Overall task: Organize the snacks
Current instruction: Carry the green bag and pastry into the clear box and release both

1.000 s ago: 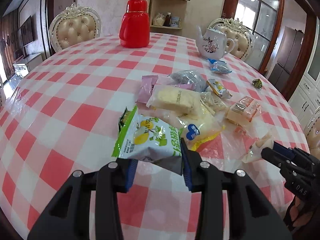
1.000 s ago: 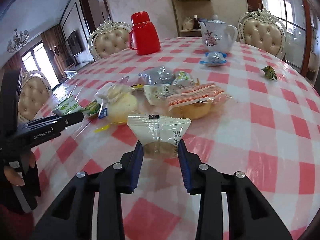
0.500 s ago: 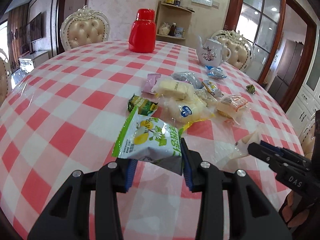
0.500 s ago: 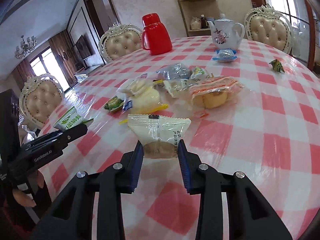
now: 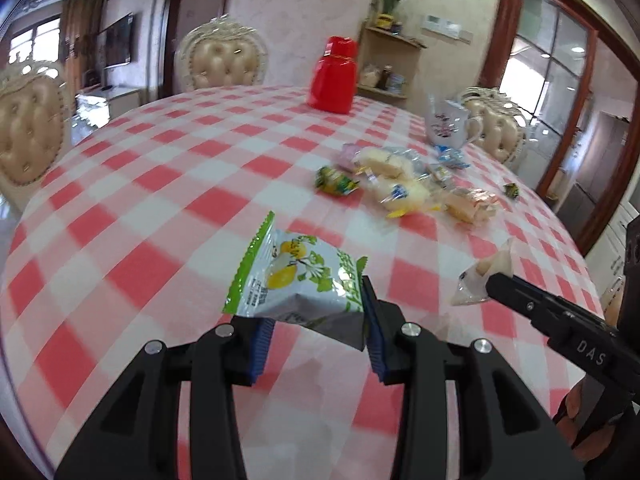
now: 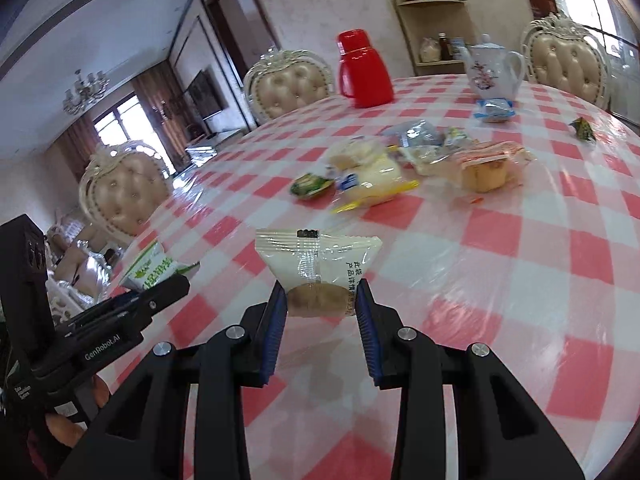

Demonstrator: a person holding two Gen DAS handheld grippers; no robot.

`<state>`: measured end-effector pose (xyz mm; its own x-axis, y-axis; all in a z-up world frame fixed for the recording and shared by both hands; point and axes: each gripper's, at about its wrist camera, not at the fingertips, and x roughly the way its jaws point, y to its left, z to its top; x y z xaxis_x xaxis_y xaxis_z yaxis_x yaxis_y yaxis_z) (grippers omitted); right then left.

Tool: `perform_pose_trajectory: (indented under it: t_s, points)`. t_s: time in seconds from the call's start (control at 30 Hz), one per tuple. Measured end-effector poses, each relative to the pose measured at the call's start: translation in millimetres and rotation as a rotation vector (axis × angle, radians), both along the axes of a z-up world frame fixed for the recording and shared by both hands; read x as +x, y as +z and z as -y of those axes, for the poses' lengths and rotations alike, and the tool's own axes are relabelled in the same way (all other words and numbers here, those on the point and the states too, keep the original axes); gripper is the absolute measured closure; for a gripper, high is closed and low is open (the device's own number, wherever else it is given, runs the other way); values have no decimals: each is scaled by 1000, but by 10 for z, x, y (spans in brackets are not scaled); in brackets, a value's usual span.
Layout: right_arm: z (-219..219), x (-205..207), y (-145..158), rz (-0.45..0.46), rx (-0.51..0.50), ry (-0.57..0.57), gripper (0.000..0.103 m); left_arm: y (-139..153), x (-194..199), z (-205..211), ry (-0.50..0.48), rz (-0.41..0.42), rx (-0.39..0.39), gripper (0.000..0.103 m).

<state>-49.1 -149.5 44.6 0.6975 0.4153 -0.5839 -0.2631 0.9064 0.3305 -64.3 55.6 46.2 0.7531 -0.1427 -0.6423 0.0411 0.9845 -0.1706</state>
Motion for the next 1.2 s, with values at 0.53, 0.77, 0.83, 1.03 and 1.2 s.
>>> perform_pose_trajectory:
  t_s: [0.53,0.77,0.83,1.03,1.2]
  points:
    - [-1114,-795,243,60,-56,259,68,301,-1176,-823,141,58,111,61]
    - [-1849,-1180,376,100,-82,413,68,445,-1556,-1402,241,99,153,61]
    - [-2035,-1267,383,102,-88,457,68,482,-1650,-1557,265,104,172,60]
    - [-2623,-1528,331,96,-128,604,68,493,-1804,-1989,347,89,189,60]
    - [-3007,-1766,216,89,-165,724,68,490,-1866,-2398,430,62,195,59]
